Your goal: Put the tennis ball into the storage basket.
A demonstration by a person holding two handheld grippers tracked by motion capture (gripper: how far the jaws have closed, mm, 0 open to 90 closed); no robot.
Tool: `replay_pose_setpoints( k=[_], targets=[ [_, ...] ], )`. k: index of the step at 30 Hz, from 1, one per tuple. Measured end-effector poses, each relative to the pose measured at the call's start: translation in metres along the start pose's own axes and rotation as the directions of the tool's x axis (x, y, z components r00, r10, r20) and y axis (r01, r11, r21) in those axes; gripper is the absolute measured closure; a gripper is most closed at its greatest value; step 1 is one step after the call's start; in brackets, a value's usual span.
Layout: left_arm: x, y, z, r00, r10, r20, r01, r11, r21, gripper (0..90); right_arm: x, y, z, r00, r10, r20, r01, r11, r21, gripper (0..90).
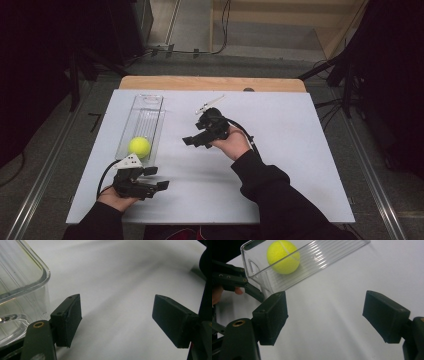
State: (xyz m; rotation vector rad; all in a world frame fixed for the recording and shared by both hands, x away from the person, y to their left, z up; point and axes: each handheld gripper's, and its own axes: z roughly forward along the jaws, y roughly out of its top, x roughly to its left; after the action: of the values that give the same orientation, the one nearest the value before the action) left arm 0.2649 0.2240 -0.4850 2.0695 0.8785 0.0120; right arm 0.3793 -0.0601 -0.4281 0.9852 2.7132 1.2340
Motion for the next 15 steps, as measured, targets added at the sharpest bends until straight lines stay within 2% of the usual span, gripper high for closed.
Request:
replay_pose_setpoints(
  k=[8,11,15],
  targets=[
    [0.000,0.000,0.000,1.0000,0.000,-0.001,0.000,1.0000,0.000,24.0,-0.005,-0.015,-0.010,0.9998,0.018,0.005,-0.018,1.000,-0.006,18.2],
    [0.000,0.000,0.000,1.0000,0.001,0.001,-0.001,1.0000,0.001,24.0,-0.007,-0.022,-0.013,0.9994,0.035,-0.006,-0.035,0.999,-0.015,18.2],
    [-0.001,0.000,0.000,1.0000,0.001,0.002,-0.001,1.0000,-0.001,24.0,-0.010,-0.028,-0.018,0.9994,0.034,0.006,-0.034,0.999,-0.007,18.2]
  ],
)
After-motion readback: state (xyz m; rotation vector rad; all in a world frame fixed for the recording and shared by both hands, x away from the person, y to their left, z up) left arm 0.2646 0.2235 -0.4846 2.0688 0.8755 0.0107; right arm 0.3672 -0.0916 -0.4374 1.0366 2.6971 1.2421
